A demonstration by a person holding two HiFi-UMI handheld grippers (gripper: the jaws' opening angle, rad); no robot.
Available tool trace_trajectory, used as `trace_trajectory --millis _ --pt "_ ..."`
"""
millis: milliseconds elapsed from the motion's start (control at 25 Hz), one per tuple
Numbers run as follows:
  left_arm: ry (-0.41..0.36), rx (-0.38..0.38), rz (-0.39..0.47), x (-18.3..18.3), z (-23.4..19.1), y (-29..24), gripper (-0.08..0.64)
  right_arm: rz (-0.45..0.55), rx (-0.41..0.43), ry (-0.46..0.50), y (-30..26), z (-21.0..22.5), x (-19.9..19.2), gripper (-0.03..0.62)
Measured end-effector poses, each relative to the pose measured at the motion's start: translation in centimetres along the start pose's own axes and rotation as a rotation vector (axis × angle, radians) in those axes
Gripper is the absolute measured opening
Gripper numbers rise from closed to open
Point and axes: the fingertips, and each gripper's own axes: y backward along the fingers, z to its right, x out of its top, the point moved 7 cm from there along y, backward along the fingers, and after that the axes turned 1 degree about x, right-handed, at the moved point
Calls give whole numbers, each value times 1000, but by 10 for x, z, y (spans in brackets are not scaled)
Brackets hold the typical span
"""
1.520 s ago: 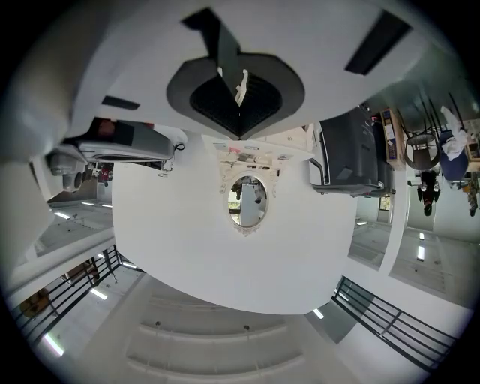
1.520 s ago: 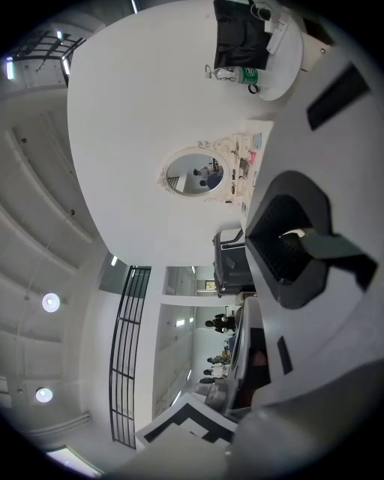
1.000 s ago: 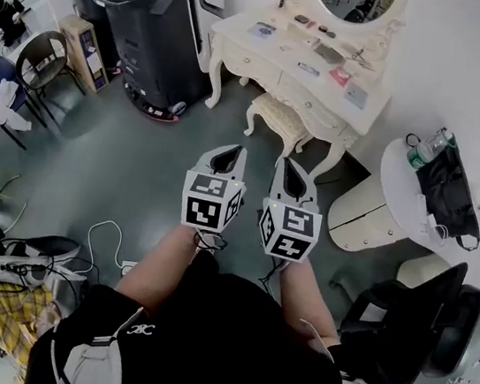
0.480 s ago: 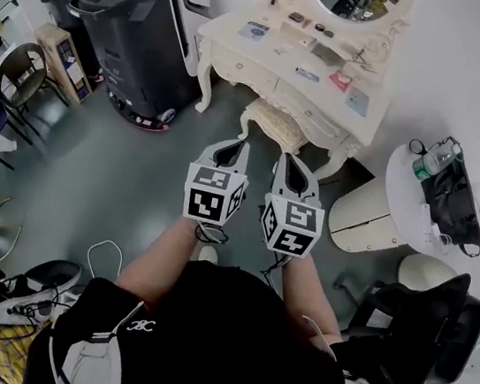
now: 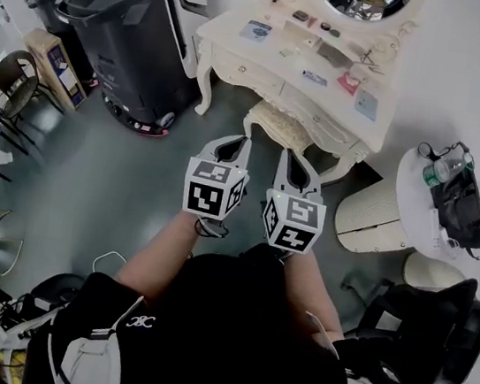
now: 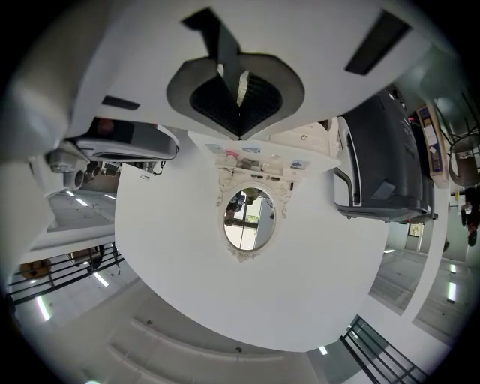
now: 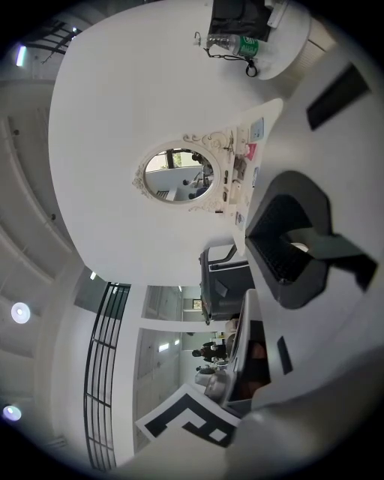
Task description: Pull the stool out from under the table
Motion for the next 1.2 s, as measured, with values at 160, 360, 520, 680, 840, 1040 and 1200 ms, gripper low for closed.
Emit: trace_trajectory --millis 160,360,520,680,840,1040,1200 --pt "-4 -2 -19 -2 -9 -15 4 -17 -7 -26 -20 6 -3 6" --pt "-33 24 -28 -2 -23 -40 3 -27 -4 -37 -53 16 -8 6" --pt "-38 43 -34 6 -42 -69 5 -25 19 -27 -91 24 -5 6" --pt "-29 41 -36 21 -54 -99 3 -30 22 -37 -127 39 7 6" --pt "-4 33 -53 27 -59 -131 3 -44 26 -25 -154 56 14 6" --pt "23 42 -74 31 -68 -166 3 -85 43 -9 -188 73 16 6" --pt "69 66 -90 33 -79 -191 4 -112 68 12 -214 85 15 6"
